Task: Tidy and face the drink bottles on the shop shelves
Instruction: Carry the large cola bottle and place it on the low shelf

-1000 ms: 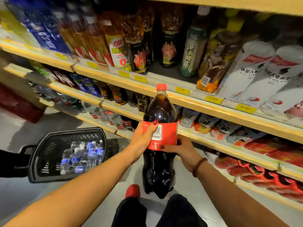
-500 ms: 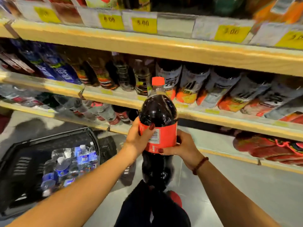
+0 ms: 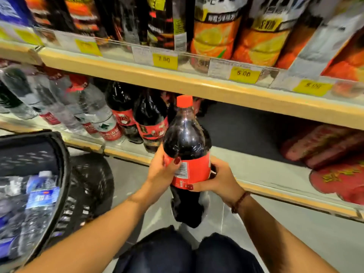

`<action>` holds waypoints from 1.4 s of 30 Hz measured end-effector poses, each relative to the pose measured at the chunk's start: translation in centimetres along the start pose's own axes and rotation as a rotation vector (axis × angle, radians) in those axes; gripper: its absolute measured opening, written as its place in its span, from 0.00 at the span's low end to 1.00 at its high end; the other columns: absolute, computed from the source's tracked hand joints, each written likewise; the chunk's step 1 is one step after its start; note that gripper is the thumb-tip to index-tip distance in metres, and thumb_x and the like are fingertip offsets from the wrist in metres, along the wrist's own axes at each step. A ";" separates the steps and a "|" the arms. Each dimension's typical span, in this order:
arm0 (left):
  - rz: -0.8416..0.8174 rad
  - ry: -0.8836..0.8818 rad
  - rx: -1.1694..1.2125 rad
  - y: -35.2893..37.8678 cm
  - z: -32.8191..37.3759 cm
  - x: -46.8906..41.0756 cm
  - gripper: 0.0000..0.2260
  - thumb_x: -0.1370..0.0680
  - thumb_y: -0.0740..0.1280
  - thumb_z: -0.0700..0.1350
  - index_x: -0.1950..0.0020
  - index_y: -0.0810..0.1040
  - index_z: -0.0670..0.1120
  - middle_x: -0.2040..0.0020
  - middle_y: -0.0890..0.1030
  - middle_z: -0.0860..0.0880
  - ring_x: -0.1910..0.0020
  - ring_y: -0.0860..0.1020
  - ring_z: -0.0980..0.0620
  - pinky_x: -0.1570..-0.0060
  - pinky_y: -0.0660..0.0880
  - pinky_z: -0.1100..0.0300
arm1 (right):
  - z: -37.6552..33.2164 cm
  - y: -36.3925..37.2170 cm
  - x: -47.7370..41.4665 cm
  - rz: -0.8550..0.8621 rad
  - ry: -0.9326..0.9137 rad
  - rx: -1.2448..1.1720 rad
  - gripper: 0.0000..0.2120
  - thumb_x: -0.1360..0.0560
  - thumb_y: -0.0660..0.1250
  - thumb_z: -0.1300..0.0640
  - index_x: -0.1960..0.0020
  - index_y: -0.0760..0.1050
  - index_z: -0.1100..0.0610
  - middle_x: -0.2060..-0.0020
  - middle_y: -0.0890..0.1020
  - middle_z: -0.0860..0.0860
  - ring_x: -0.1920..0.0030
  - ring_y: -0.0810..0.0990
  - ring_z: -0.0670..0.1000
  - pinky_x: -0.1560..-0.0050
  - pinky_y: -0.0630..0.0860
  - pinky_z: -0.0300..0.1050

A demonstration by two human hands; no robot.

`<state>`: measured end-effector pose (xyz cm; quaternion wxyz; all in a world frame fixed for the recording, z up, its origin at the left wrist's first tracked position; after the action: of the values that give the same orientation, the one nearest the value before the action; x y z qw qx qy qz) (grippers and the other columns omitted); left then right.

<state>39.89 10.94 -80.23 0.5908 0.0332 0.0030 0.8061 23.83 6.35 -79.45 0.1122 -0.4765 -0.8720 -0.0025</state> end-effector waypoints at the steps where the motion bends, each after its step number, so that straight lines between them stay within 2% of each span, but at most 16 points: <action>1: 0.010 0.018 -0.003 0.2 -1.0 -0.4 0.15 0.24 0.66 0.39 0.39 0.71 0.48 0.42 0.81 0.47 0.50 0.80 0.65 0.56 0.75 0.72 | 1.0 -0.1 -0.5 -0.002 -0.015 0.010 0.30 0.46 0.82 0.66 0.47 0.79 0.52 0.55 0.85 0.44 0.53 0.83 0.44 0.55 0.78 0.35; 2: 0.007 0.032 -0.023 0.4 -1.9 -0.7 0.17 0.26 0.67 0.45 0.38 0.71 0.51 0.44 0.82 0.55 0.48 0.80 0.64 0.55 0.75 0.71 | 2.0 -0.2 -1.0 -0.002 -0.020 0.008 0.30 0.46 0.81 0.67 0.47 0.79 0.54 0.56 0.86 0.44 0.54 0.84 0.43 0.57 0.77 0.34; 4: 0.007 0.029 -0.036 0.6 -3.2 -1.5 0.18 0.29 0.67 0.50 0.40 0.72 0.53 0.50 0.83 0.61 0.51 0.79 0.66 0.56 0.74 0.72 | 3.6 -0.6 -2.0 0.012 -0.005 -0.022 0.30 0.47 0.80 0.68 0.47 0.79 0.56 0.58 0.86 0.44 0.56 0.84 0.43 0.59 0.77 0.34; 7: 0.013 0.079 -0.057 0.8 -4.4 -3.0 0.13 0.27 0.65 0.48 0.43 0.73 0.53 0.57 0.82 0.61 0.57 0.79 0.69 0.59 0.73 0.74 | 5.3 -0.9 -3.2 0.052 -0.019 -0.027 0.28 0.46 0.80 0.71 0.50 0.79 0.53 0.60 0.86 0.43 0.57 0.83 0.41 0.59 0.77 0.33; 9: -0.014 0.114 -0.072 0.8 -4.4 -4.1 0.13 0.25 0.65 0.45 0.40 0.74 0.47 0.60 0.82 0.59 0.58 0.79 0.69 0.59 0.72 0.75 | 5.8 -1.3 -4.1 0.083 -0.034 -0.033 0.26 0.44 0.80 0.72 0.51 0.79 0.54 0.60 0.86 0.44 0.58 0.83 0.40 0.58 0.77 0.33; 12: -0.049 0.153 -0.100 0.2 -4.0 -5.5 0.14 0.23 0.66 0.38 0.39 0.73 0.36 0.61 0.81 0.49 0.55 0.81 0.64 0.59 0.72 0.75 | 5.8 -2.0 -5.6 0.112 -0.053 -0.039 0.27 0.45 0.80 0.70 0.49 0.80 0.55 0.56 0.86 0.48 0.55 0.83 0.44 0.53 0.79 0.39; 16: -0.097 0.141 -0.126 -0.3 -2.5 -7.6 0.17 0.24 0.68 0.38 0.36 0.74 0.38 0.57 0.84 0.59 0.55 0.80 0.65 0.57 0.75 0.71 | 4.8 -2.9 -7.6 0.118 -0.074 -0.013 0.29 0.46 0.82 0.66 0.46 0.80 0.56 0.53 0.86 0.50 0.51 0.84 0.49 0.52 0.79 0.40; 18: -0.086 0.132 -0.119 -0.4 -1.6 -8.5 0.15 0.25 0.68 0.39 0.39 0.76 0.39 0.57 0.83 0.58 0.56 0.81 0.64 0.58 0.75 0.70 | 4.2 -3.4 -8.6 0.122 -0.075 0.000 0.30 0.46 0.82 0.64 0.45 0.80 0.57 0.52 0.86 0.51 0.50 0.84 0.50 0.50 0.80 0.43; 21: -0.073 0.139 -0.137 -0.3 -0.5 -9.8 0.04 0.25 0.69 0.39 0.51 0.77 0.44 0.61 0.83 0.58 0.58 0.80 0.63 0.59 0.76 0.69 | 3.2 -3.9 -10.0 0.148 -0.082 0.033 0.30 0.47 0.83 0.62 0.46 0.80 0.57 0.53 0.86 0.50 0.50 0.84 0.49 0.50 0.80 0.44; 25: -0.025 0.190 -0.174 -0.1 0.9 -10.7 0.07 0.26 0.71 0.41 0.55 0.77 0.37 0.60 0.83 0.53 0.59 0.80 0.63 0.60 0.75 0.70 | 2.4 -4.2 -11.6 0.173 -0.089 0.063 0.30 0.48 0.84 0.58 0.47 0.80 0.59 0.56 0.86 0.50 0.54 0.85 0.48 0.57 0.80 0.39; 28: -0.033 0.196 -0.208 -0.2 0.5 -10.7 0.08 0.26 0.71 0.41 0.54 0.78 0.36 0.57 0.83 0.50 0.54 0.81 0.60 0.50 0.76 0.65 | 2.7 -4.2 -12.3 0.167 -0.082 0.084 0.34 0.48 0.84 0.59 0.44 0.78 0.60 0.53 0.85 0.51 0.53 0.84 0.47 0.54 0.81 0.41; 31: -0.016 0.203 -0.225 -0.6 0.0 -10.7 0.12 0.25 0.71 0.43 0.53 0.75 0.34 0.55 0.82 0.40 0.51 0.80 0.51 0.41 0.76 0.57 | 3.1 -3.8 -12.8 0.168 -0.087 0.095 0.33 0.49 0.84 0.57 0.46 0.77 0.54 0.53 0.85 0.48 0.53 0.84 0.45 0.53 0.81 0.41; 33: 0.018 0.223 -0.236 -0.9 -0.2 -10.9 0.15 0.26 0.71 0.45 0.55 0.74 0.33 0.56 0.81 0.36 0.54 0.79 0.50 0.44 0.78 0.54 | 3.2 -3.5 -13.3 0.160 -0.087 0.089 0.34 0.49 0.85 0.55 0.46 0.77 0.51 0.53 0.85 0.48 0.52 0.84 0.45 0.52 0.81 0.43; 37: 0.105 0.238 -0.243 -1.3 -0.6 -11.1 0.15 0.26 0.71 0.46 0.58 0.74 0.35 0.59 0.81 0.38 0.59 0.77 0.54 0.55 0.78 0.54 | 2.7 -3.2 -14.2 0.134 -0.112 0.098 0.37 0.52 0.84 0.48 0.45 0.76 0.47 0.51 0.84 0.47 0.51 0.83 0.46 0.50 0.81 0.45; 40: 0.168 0.220 -0.175 -1.4 -1.2 -11.0 0.10 0.27 0.72 0.42 0.50 0.79 0.38 0.55 0.84 0.45 0.52 0.80 0.58 0.47 0.76 0.62 | 2.6 -3.0 -14.9 0.121 -0.136 0.110 0.37 0.51 0.84 0.49 0.45 0.75 0.46 0.50 0.84 0.47 0.49 0.83 0.45 0.48 0.81 0.47; 42: 0.214 0.184 -0.119 -1.4 -1.9 -10.8 0.19 0.28 0.73 0.39 0.38 0.78 0.40 0.47 0.84 0.48 0.42 0.79 0.56 0.41 0.74 0.61 | 3.2 -2.8 -15.2 0.108 -0.128 0.120 0.38 0.50 0.84 0.51 0.43 0.75 0.48 0.48 0.83 0.48 0.48 0.83 0.46 0.45 0.80 0.49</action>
<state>44.37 1.19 -82.69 0.4995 -0.0757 0.0055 0.8630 28.81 -7.38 -85.28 0.0846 -0.5145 -0.8490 0.0861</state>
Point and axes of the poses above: each hand's wrist, its own x-axis away from the middle knuckle, its own y-axis out of the palm, z = x × y, the point moved 4 cm from there along -x, towards the middle knuckle
